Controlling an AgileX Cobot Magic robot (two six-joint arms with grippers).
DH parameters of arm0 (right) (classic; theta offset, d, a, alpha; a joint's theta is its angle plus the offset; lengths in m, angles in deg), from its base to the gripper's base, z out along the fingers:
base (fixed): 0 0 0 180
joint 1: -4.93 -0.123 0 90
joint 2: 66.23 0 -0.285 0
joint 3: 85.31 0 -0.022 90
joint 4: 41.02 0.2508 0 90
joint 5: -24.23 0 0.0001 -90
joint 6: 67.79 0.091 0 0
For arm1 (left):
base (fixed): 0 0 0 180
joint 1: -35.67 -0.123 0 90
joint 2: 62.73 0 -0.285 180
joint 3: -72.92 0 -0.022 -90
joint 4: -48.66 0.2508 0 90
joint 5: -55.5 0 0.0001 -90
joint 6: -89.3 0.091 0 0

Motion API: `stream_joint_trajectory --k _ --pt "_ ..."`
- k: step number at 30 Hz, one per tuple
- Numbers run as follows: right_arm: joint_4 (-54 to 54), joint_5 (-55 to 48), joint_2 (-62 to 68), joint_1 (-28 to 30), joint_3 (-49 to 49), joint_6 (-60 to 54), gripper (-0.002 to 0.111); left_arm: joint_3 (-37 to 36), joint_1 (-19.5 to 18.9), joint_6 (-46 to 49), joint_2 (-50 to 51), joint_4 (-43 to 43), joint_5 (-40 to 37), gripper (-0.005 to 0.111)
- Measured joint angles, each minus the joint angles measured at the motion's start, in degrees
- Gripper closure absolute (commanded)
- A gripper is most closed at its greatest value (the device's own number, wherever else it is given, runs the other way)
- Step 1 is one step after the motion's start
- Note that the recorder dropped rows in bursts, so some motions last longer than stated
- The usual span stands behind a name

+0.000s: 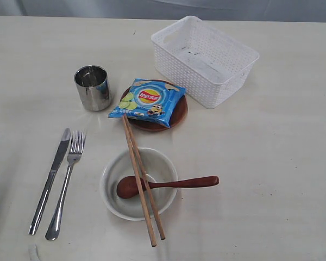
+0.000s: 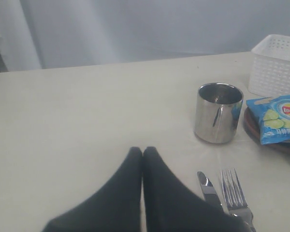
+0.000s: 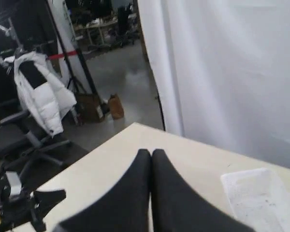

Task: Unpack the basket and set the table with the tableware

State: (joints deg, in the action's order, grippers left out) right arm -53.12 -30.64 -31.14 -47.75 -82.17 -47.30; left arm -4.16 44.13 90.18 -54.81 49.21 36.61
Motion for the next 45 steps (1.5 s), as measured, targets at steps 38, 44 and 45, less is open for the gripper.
stream_joint_trajectory --k 38,44,45 --pt "11.14 42.31 -27.03 46.28 60.92 -23.7 0.109 0.0 0.0 0.0 0.0 0.0 0.0 0.107" --pt "11.14 42.31 -27.03 46.28 67.29 -23.7 0.109 0.0 0.0 0.0 0.0 0.0 0.0 0.107" --pt "11.19 42.31 -27.03 46.28 68.28 -23.7 0.109 0.0 0.0 0.0 0.0 0.0 0.0 0.107"
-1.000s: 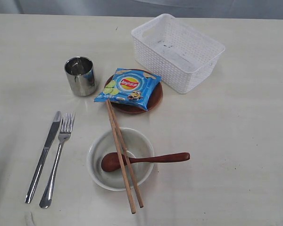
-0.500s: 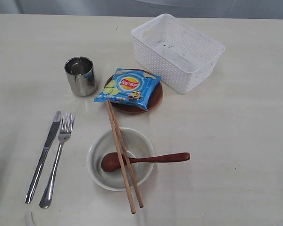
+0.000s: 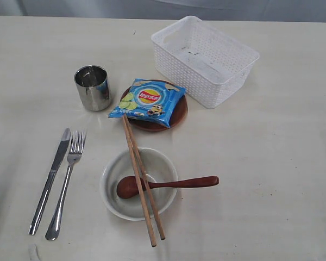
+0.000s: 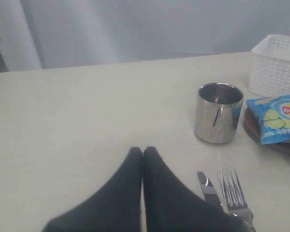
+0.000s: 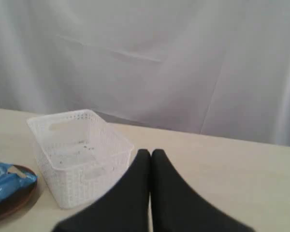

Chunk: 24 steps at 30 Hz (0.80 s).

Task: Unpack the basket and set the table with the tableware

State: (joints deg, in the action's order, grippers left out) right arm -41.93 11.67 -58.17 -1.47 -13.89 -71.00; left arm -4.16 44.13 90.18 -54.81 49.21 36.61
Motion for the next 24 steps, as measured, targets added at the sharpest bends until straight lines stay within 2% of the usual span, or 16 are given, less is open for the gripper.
stream_joint_trajectory --k 7,12,24 --pt "0.0 -1.0 0.0 0.0 5.43 0.13 0.109 0.0 0.0 0.0 0.0 0.0 0.0 0.107" --pt "0.0 -6.13 0.0 0.0 5.66 0.12 0.109 0.0 0.0 0.0 0.0 0.0 0.0 0.107" --pt "0.0 -6.54 0.0 0.0 5.66 0.23 0.109 0.0 0.0 0.0 0.0 0.0 0.0 0.107"
